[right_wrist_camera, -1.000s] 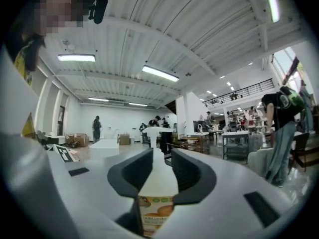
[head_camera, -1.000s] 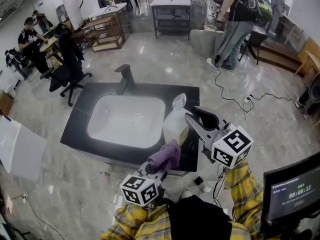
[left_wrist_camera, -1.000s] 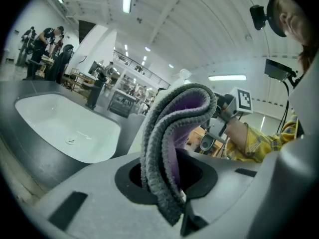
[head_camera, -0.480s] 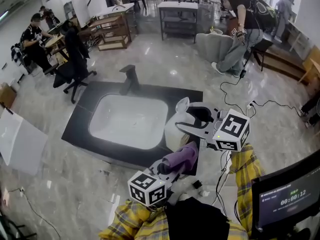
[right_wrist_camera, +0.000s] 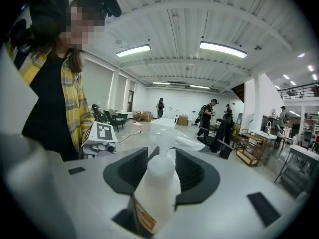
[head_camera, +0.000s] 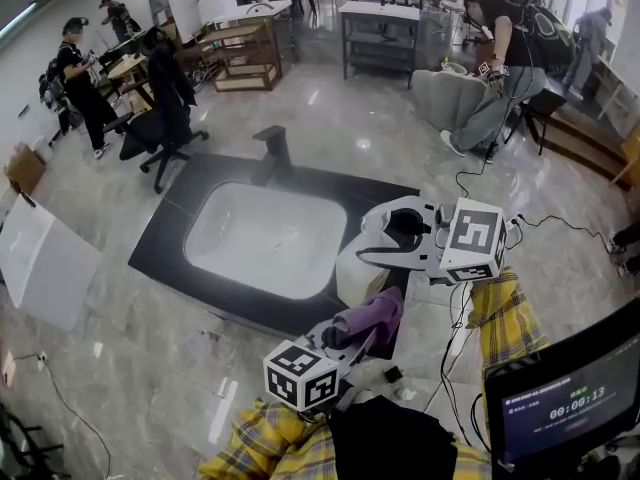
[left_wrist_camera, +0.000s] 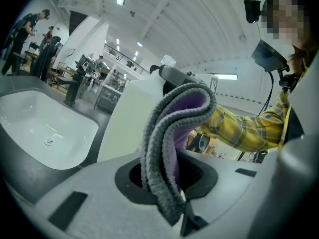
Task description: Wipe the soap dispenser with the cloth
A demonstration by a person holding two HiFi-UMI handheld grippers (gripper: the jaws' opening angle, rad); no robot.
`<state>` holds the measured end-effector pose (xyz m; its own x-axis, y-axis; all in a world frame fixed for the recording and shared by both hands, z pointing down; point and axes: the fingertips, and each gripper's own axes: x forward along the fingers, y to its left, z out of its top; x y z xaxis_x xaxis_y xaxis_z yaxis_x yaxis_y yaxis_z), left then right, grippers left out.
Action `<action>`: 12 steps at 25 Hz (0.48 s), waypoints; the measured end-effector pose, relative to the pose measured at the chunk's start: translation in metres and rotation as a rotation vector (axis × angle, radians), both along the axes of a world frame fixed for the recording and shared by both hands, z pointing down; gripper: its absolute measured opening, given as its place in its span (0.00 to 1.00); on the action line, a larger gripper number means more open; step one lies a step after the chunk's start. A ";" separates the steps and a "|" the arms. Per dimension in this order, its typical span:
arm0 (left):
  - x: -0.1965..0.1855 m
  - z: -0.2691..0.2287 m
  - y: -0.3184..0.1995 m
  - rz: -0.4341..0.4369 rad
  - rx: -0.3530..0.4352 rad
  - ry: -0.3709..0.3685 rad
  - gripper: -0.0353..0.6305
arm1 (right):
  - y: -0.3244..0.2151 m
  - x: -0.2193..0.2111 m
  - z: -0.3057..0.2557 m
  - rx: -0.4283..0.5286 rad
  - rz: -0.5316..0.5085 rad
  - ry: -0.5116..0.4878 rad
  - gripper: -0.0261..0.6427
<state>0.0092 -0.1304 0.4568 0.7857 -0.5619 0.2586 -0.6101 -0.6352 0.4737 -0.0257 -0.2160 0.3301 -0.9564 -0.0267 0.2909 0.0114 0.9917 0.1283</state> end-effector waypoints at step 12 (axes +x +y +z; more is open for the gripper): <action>-0.009 -0.003 -0.008 -0.058 0.009 -0.008 0.16 | -0.003 0.001 -0.003 -0.019 0.035 -0.026 0.27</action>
<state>0.0001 -0.1389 0.4538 0.7500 -0.6084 0.2597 -0.6495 -0.6028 0.4634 -0.0247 -0.2188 0.3268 -0.9622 -0.0545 0.2670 -0.0260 0.9937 0.1090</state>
